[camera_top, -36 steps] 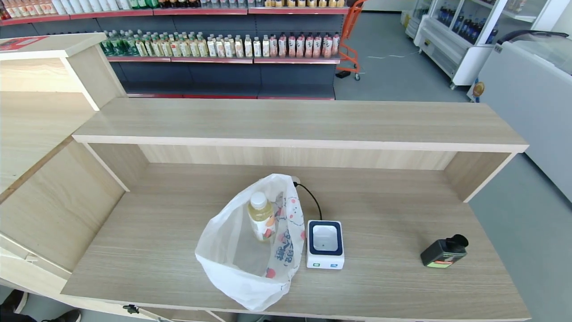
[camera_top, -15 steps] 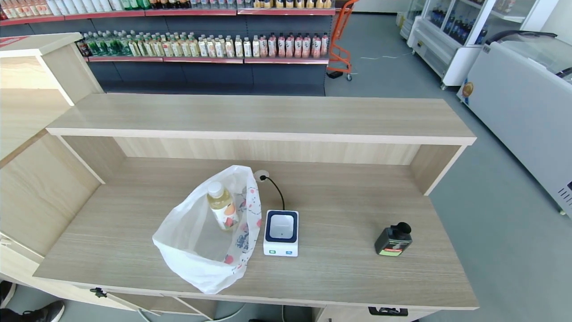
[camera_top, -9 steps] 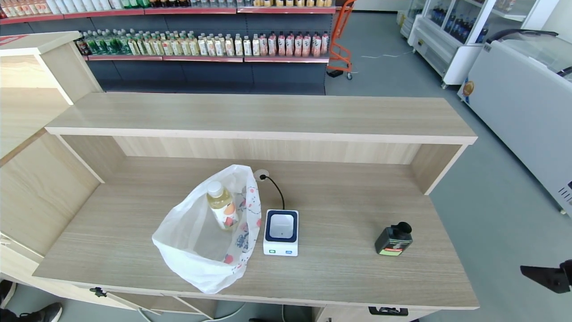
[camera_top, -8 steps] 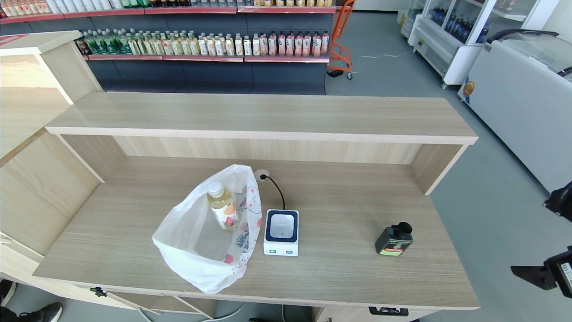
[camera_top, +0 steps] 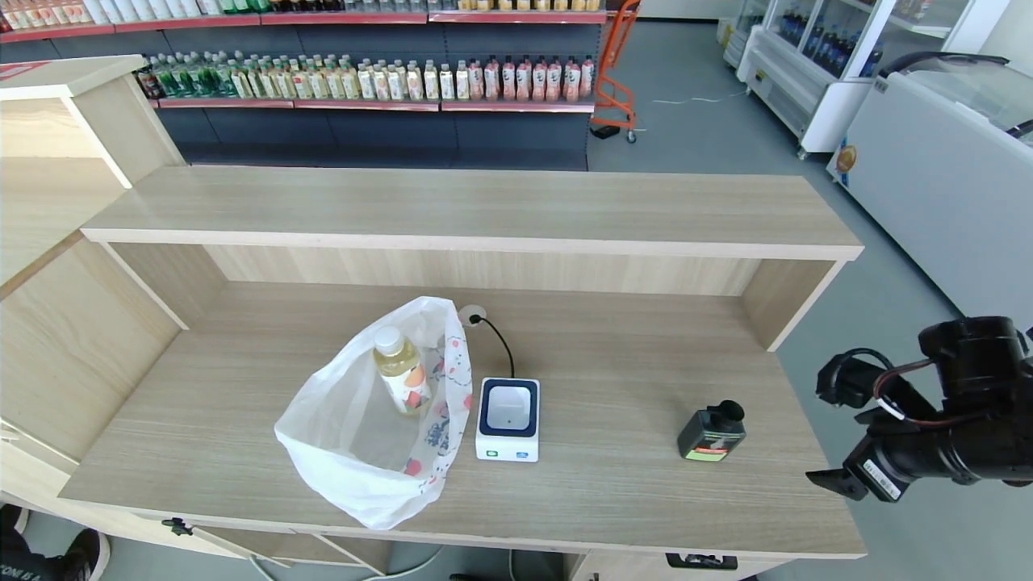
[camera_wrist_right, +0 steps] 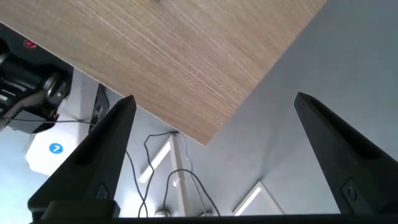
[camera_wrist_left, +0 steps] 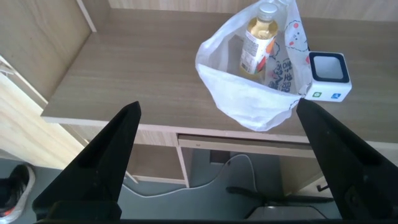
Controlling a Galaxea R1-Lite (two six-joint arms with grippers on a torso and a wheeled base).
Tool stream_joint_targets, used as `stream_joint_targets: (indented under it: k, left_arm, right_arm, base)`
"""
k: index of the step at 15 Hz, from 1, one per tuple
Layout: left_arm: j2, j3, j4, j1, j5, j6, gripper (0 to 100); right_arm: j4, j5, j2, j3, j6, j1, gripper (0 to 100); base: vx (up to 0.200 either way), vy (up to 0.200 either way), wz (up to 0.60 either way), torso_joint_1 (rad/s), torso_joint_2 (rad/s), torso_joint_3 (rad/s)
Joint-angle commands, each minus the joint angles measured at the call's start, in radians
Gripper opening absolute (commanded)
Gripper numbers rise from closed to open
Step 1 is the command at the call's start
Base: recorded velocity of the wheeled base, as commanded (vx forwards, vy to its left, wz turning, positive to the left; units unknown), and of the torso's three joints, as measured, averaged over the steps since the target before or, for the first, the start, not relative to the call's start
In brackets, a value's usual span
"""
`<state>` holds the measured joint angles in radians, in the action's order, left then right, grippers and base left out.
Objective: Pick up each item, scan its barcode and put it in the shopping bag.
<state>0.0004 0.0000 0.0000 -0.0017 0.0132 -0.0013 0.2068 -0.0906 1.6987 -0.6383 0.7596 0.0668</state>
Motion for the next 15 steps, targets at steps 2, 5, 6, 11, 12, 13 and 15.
stream_joint_targets:
  k: [2, 5, 6, 11, 12, 13, 15]
  left_arm:
    - [0.0, 0.0, 0.0, 0.0, 0.001, 0.0, 100]
    - [0.0, 0.0, 0.0, 0.0, 0.001, 0.0, 100]
    - [0.0, 0.0, 0.0, 0.0, 0.001, 0.0, 100]
    - [0.0, 0.0, 0.0, 0.0, 0.001, 0.0, 100]
    - [0.0, 0.0, 0.0, 0.0, 0.001, 0.0, 100]
    - [0.0, 0.0, 0.0, 0.0, 0.001, 0.0, 100]
    - [0.0, 0.0, 0.0, 0.0, 0.001, 0.0, 100]
  right_arm:
    - [0.009, -0.052, 0.102, 0.006, 0.003, -0.051, 100]
    - [0.143, -0.118, 0.216, -0.024, 0.003, -0.09, 100]
    - [0.172, -0.13, 0.246, -0.038, 0.004, -0.097, 100]
    - [0.247, -0.161, 0.337, -0.093, 0.001, -0.151, 100]
    - [0.249, -0.161, 0.349, -0.107, 0.001, -0.159, 100]
    - [0.256, -0.161, 0.357, -0.113, 0.003, -0.159, 0]
    - [0.276, -0.161, 0.374, -0.118, 0.004, -0.16, 0]
  base:
    - [0.0, 0.0, 0.0, 0.0, 0.0, 0.0]
    - [0.0, 0.0, 0.0, 0.0, 0.0, 0.0]
    - [0.0, 0.0, 0.0, 0.0, 0.0, 0.0]
    - [0.0, 0.0, 0.0, 0.0, 0.0, 0.0]
    - [0.0, 0.0, 0.0, 0.0, 0.0, 0.0]
    - [0.0, 0.0, 0.0, 0.0, 0.0, 0.0]
    - [0.0, 0.0, 0.0, 0.0, 0.0, 0.0]
